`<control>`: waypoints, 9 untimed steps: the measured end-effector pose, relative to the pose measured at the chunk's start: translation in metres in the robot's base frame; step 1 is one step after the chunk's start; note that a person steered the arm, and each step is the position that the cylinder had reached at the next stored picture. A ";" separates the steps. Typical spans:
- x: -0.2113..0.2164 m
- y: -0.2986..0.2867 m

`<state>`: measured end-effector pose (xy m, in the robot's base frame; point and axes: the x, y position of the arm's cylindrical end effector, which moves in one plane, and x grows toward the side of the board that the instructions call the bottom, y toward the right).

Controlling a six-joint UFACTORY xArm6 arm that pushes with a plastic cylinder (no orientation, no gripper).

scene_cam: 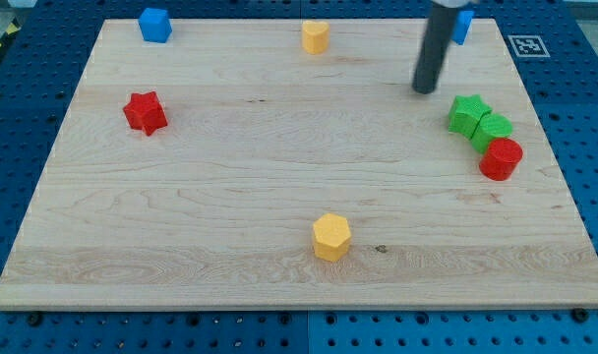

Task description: Push the green star diagonally to the red circle

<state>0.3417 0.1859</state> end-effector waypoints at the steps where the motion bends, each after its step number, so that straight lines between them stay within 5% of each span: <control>1: 0.021 0.074; 3: 0.055 0.091; 9: 0.044 -0.052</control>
<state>0.3861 0.1342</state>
